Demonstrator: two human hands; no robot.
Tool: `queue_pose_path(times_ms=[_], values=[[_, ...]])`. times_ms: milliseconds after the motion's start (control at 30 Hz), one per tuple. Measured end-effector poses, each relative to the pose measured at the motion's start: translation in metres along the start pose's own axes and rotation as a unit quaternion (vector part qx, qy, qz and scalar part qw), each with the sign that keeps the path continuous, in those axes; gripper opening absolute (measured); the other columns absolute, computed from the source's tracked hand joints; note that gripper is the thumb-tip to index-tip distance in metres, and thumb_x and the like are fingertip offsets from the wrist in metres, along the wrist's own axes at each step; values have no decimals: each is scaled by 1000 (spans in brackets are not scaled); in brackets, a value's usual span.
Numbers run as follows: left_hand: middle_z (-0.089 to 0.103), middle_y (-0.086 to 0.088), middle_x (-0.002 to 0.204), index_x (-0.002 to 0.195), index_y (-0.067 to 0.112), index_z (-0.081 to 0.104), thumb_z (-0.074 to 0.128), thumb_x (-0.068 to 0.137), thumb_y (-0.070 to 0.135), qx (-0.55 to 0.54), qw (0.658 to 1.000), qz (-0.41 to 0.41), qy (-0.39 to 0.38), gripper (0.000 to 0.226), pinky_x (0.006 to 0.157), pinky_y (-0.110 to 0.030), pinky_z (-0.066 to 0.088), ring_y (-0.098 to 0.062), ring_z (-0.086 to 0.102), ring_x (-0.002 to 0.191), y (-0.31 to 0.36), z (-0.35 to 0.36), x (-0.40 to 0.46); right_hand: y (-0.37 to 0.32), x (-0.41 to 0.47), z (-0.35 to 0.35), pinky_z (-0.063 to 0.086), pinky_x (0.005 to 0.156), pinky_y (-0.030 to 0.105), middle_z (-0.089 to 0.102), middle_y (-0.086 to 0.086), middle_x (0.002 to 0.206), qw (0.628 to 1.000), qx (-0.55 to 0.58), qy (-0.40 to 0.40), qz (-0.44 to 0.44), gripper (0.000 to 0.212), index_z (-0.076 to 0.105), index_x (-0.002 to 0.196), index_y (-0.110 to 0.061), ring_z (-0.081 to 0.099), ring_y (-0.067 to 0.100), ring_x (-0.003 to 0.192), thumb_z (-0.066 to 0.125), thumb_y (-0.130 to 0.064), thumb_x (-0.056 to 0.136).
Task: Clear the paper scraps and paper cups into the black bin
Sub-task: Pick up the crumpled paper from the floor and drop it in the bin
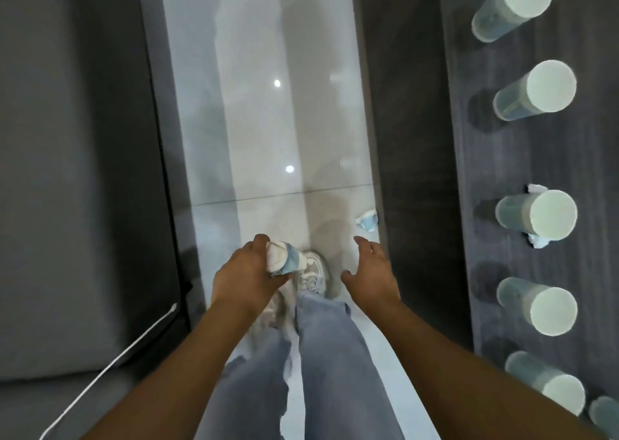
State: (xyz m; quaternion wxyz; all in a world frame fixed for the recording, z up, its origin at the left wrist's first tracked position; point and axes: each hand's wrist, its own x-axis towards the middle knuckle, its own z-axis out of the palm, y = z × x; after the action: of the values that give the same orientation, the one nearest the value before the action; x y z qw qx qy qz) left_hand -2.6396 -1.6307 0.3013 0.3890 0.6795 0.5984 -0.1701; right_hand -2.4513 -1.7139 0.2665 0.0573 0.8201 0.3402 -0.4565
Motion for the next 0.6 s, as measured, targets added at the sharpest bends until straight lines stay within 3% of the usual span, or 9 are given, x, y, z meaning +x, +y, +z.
queue_pose_path(times_ms=[100, 267, 600], values=[[60, 4, 107, 113, 24, 45, 67, 78, 53, 7, 1000, 10, -10, 50, 74, -36, 48, -22, 58, 96, 0, 11, 40, 2, 42, 11, 39, 105, 38, 30, 4, 151, 1000, 2, 6, 14, 71, 24, 149, -23, 36, 26, 135, 64, -26, 90], [60, 7, 107, 114, 27, 45, 68, 79, 49, 61, 997, 39, -17, 47, 68, -29, 40, -19, 57, 95, -18, 47, 110, 16, 113, 49, 43, 102, 39, 29, 3, 152, 998, 37, 23, 36, 71, 24, 149, -24, 38, 28, 133, 63, -24, 89], [60, 6, 111, 120, 26, 44, 70, 76, 53, 97, 981, 165, -7, 58, 67, -27, 39, -17, 55, 95, -49, 153, 249, 78, 272, 120, 40, 102, 38, 17, 7, 157, 986, 58, 92, 126, 74, 23, 149, -21, 28, 31, 139, 66, -21, 88]])
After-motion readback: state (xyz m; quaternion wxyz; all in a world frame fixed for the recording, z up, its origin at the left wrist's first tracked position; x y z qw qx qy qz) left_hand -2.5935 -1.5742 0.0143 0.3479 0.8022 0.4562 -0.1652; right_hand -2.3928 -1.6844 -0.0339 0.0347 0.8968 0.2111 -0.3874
